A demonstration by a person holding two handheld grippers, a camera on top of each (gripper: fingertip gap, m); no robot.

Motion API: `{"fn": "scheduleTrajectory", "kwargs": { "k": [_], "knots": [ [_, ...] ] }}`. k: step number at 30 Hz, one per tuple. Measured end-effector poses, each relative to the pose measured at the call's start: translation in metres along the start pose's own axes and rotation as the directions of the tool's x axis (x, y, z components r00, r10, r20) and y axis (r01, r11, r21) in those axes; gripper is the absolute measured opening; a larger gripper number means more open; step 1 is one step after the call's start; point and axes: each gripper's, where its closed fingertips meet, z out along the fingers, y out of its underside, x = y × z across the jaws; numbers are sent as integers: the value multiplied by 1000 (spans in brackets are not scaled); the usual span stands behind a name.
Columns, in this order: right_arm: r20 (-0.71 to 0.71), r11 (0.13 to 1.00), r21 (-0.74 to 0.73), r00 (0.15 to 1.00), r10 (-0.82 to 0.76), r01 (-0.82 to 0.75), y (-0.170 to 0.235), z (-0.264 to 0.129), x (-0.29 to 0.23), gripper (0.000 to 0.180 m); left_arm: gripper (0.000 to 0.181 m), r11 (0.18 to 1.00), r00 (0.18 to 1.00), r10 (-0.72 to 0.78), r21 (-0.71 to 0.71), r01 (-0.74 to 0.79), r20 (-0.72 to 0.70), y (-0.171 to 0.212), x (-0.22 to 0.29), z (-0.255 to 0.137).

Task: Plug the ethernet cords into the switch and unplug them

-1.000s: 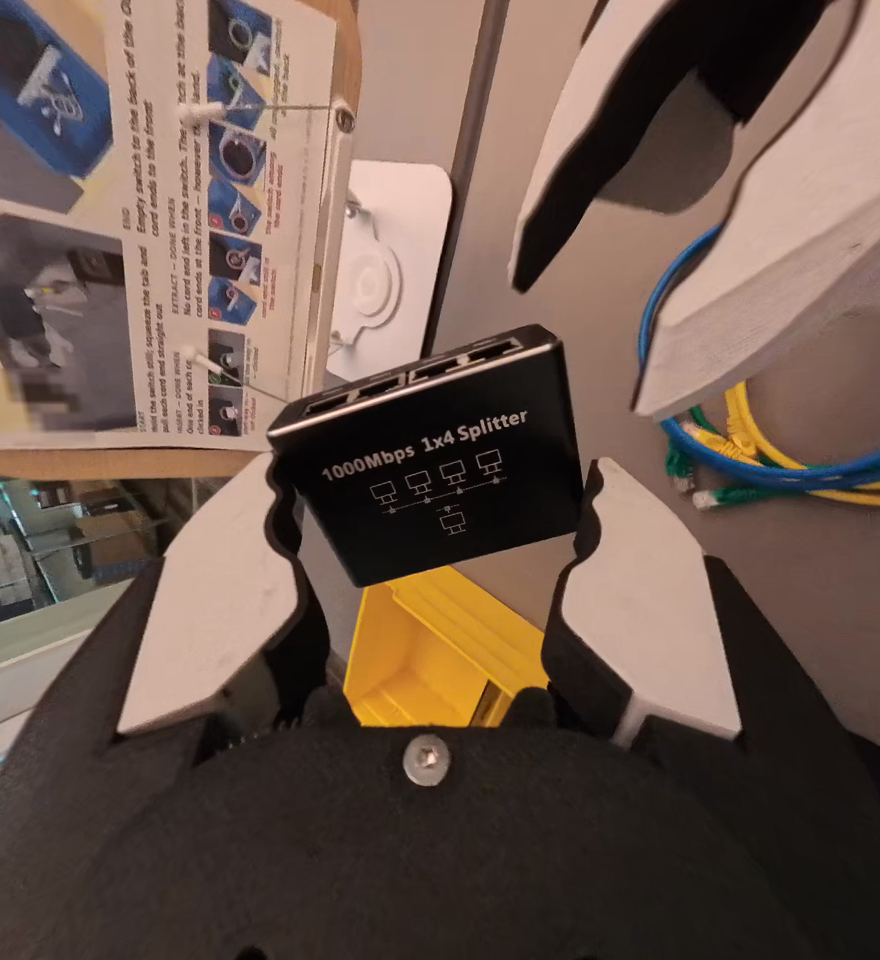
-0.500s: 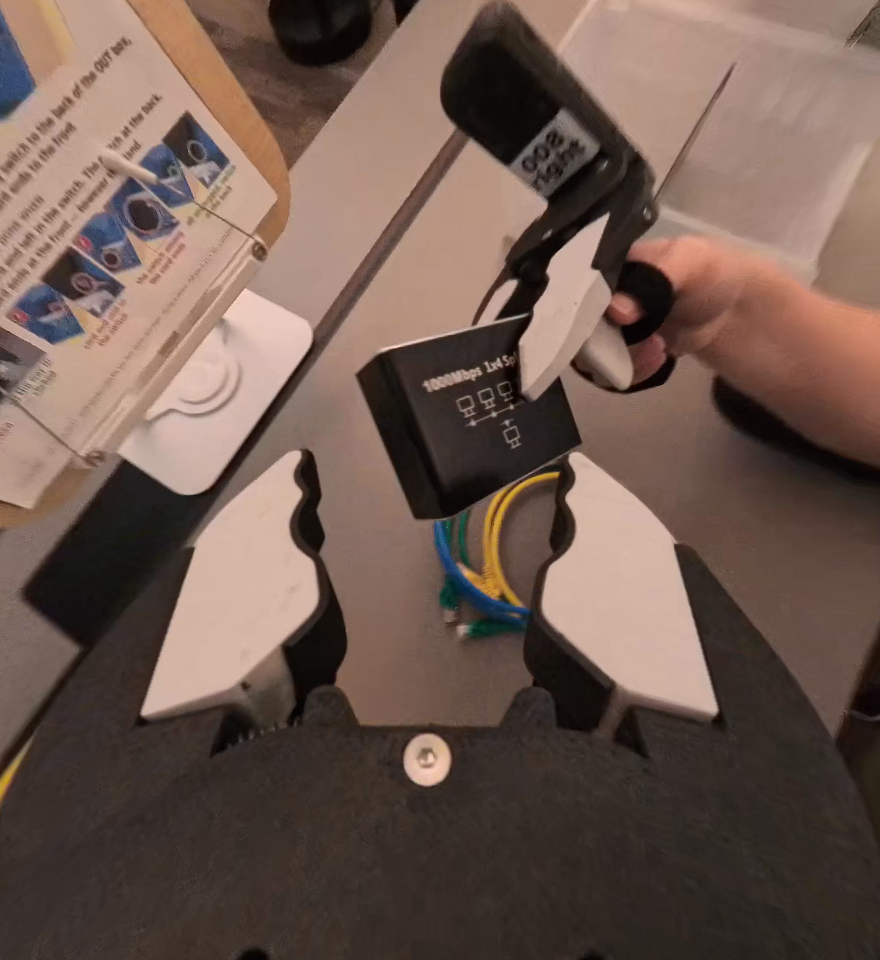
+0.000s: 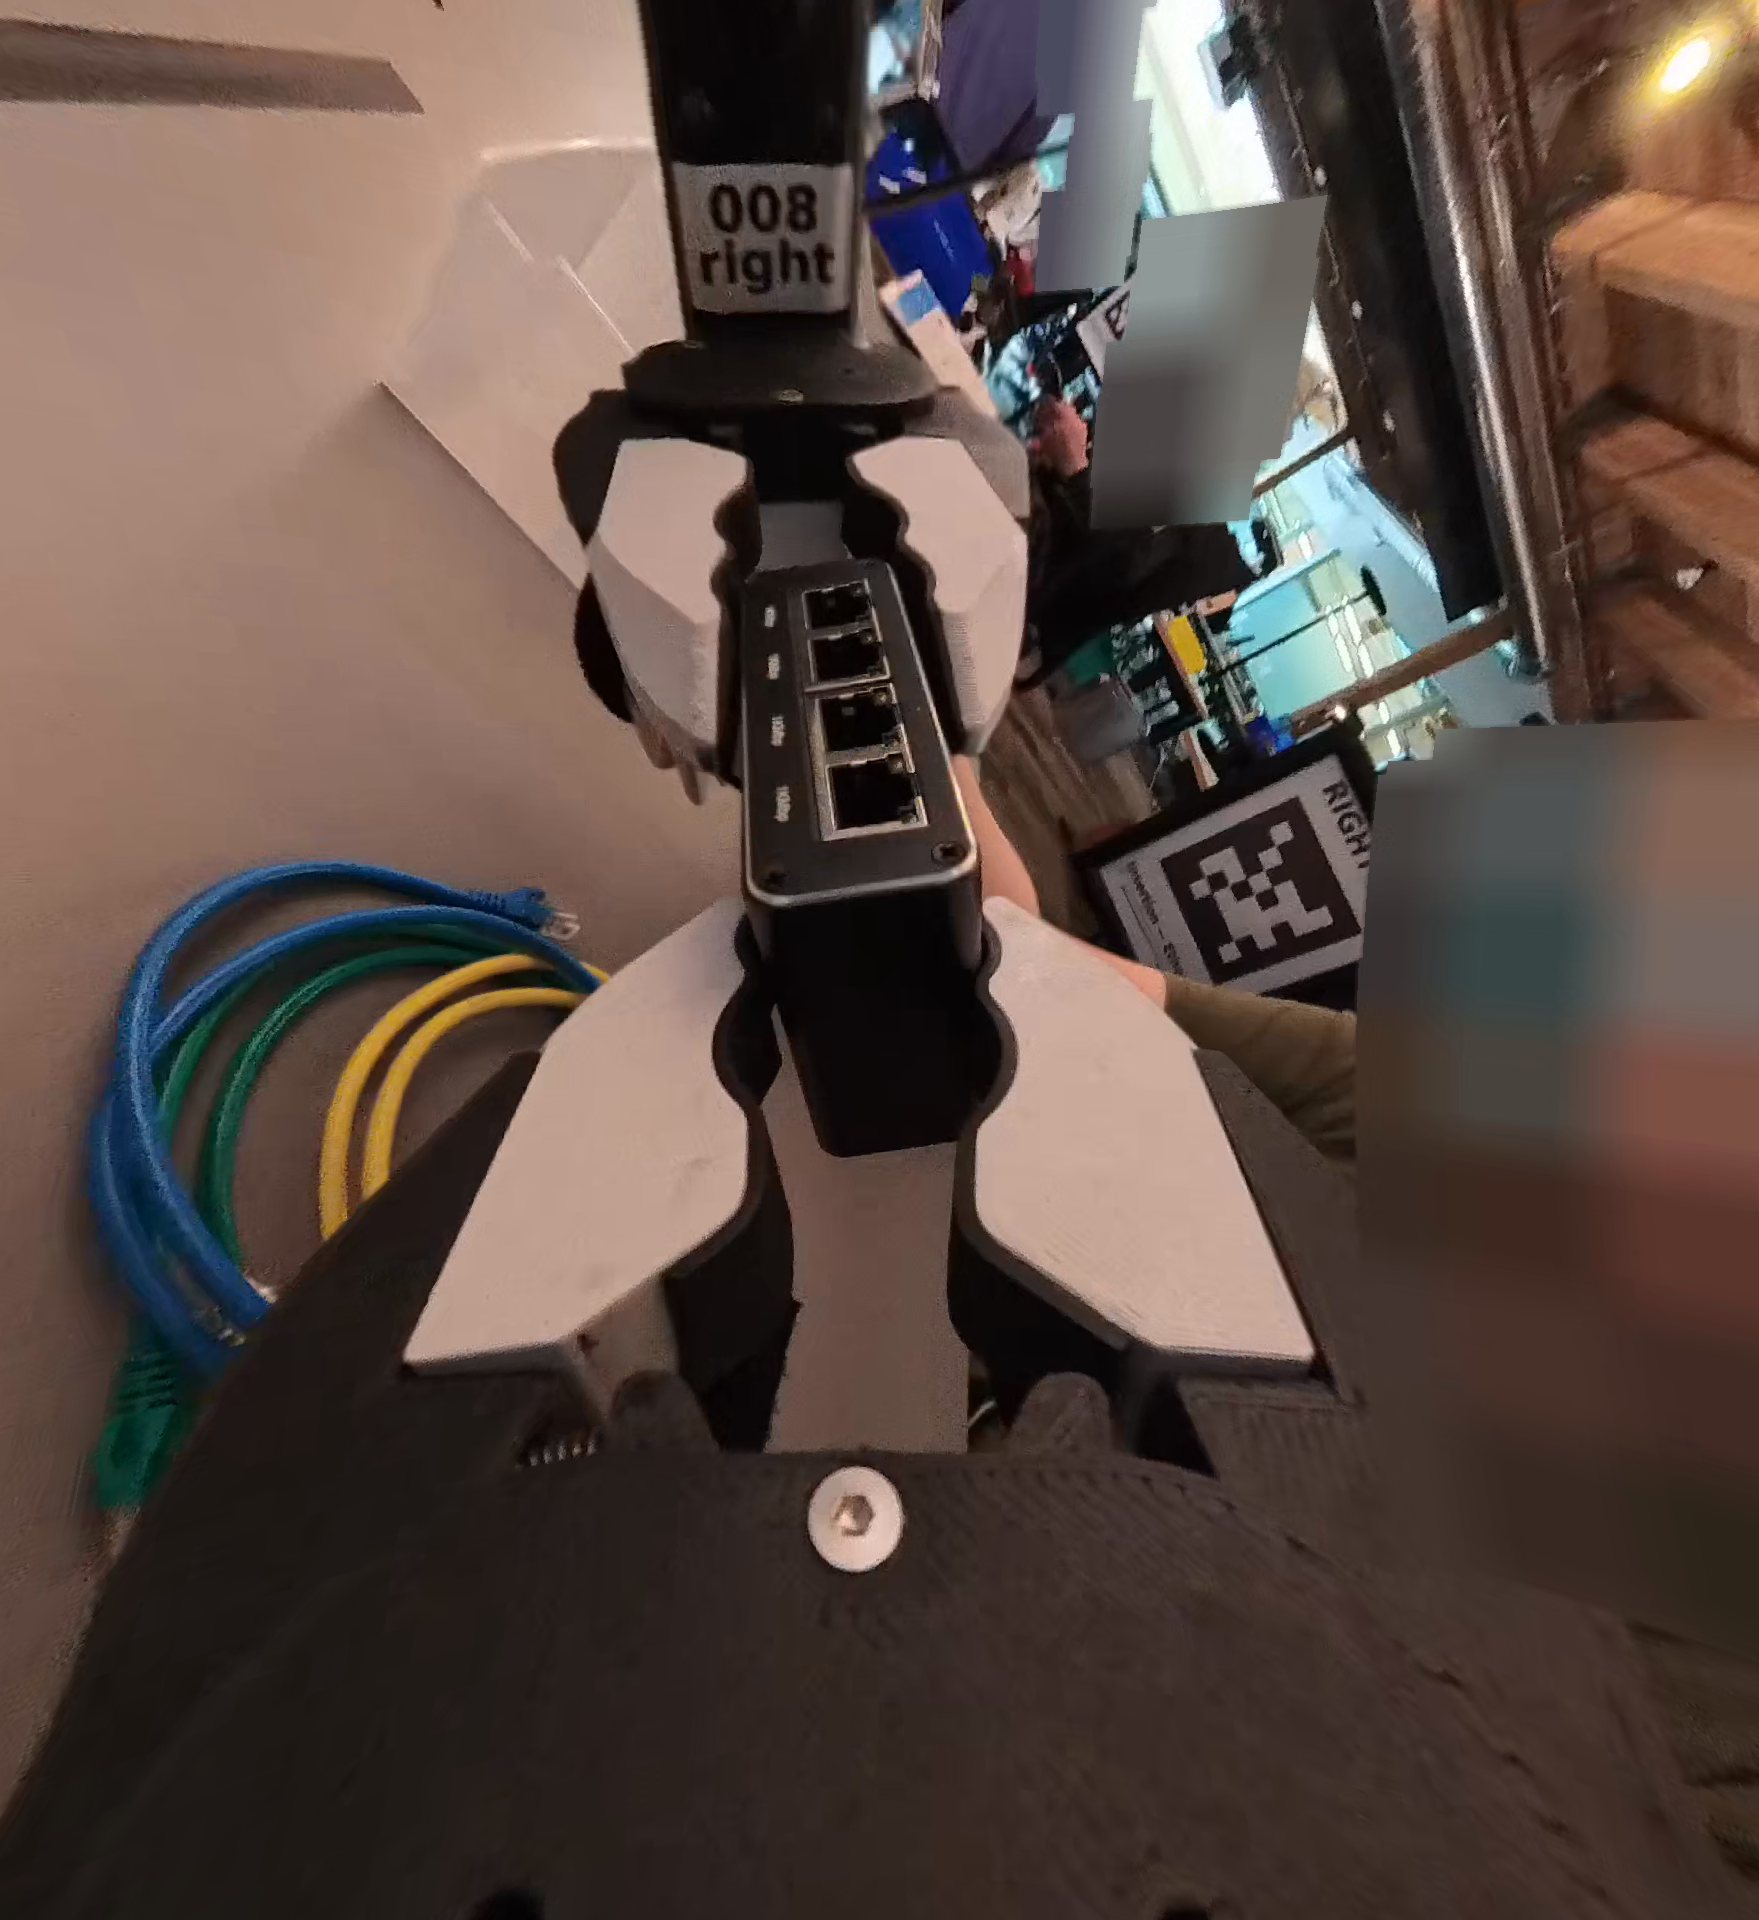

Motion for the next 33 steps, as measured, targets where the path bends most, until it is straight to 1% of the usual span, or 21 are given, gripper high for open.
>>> {"fn": "scheduleTrajectory", "kwargs": {
  "k": [1,3,4,5,6,7,9,11,12,13,14,16,17,20,23,25,27,28,29,31,33],
  "knots": [
    [-54,999,10,998,-46,46,-3,-1,6,36,33,999,1000,-20,49,21,-15,-2,-3,-1],
    [-207,977,28,957,-201,212,-14,-8,17,54,33,983,993,-77,161,90,-84,-7,-5,-7],
    [-303,942,24,900,-313,335,-21,-14,21,64,33,964,986,-118,224,142,-119,-12,-7,-14],
    [-376,878,-5,813,-445,479,-27,-19,20,76,33,937,975,-160,287,198,-153,-16,-12,-21],
    [-429,782,-60,691,-582,621,-30,-21,16,84,33,905,963,-196,344,251,-187,-20,-16,-29],
    [-460,651,-151,530,-713,744,-29,-21,12,85,33,872,948,-233,384,302,-217,-22,-21,-35],
    [-481,343,-379,134,-866,859,-27,-18,10,84,33,824,916,-299,411,389,-267,-20,-29,-42],
    [-375,22,-586,-247,-893,810,-16,-6,12,84,33,799,886,-356,395,454,-298,-14,-37,-41],
    [-286,-112,-656,-384,-878,747,-8,2,16,79,33,792,877,-374,387,471,-302,-10,-41,-39],
    [-209,-206,-707,-478,-853,677,-1,9,23,74,33,790,871,-389,378,483,-301,-7,-44,-38],
    [-147,-266,-740,-534,-833,618,4,15,30,67,33,789,865,-401,367,493,-301,-3,-45,-35],
    [-55,-343,-756,-578,-814,557,17,21,40,40,33,777,848,-420,355,520,-323,0,-46,-35],
    [-46,-368,-759,-608,-793,537,17,23,42,37,33,778,857,-409,370,507,-315,0,-47,-37],
    [-11,-387,-780,-630,-777,492,19,25,44,35,39,859,932,-303,367,358,-200,7,-44,-40],
    [-43,-340,-762,-566,-823,551,22,29,39,34,55,929,993,-101,362,73,60,15,-42,-50],
    [-37,-330,-753,-538,-842,569,24,31,37,36,70,940,952,101,286,-187,290,21,-43,-57],
    [7,-322,-753,-481,-877,574,35,39,40,34,67,886,836,283,206,-416,469,24,-40,-70],
    [19,-314,-757,-461,-887,573,39,42,41,34,67,858,790,329,186,-479,517,25,-37,-76],
    [32,-317,-759,-454,-890,569,41,44,42,34,70,832,772,361,192,-520,523,26,-32,-80],
    [46,-314,-762,-436,-899,566,44,44,42,34,70,803,770,448,175,-570,455,38,-18,-77],
    [53,-284,-765,-384,-922,577,47,43,45,33,79,774,702,538,57,-631,468,54,-23,-74]
  ]
}}
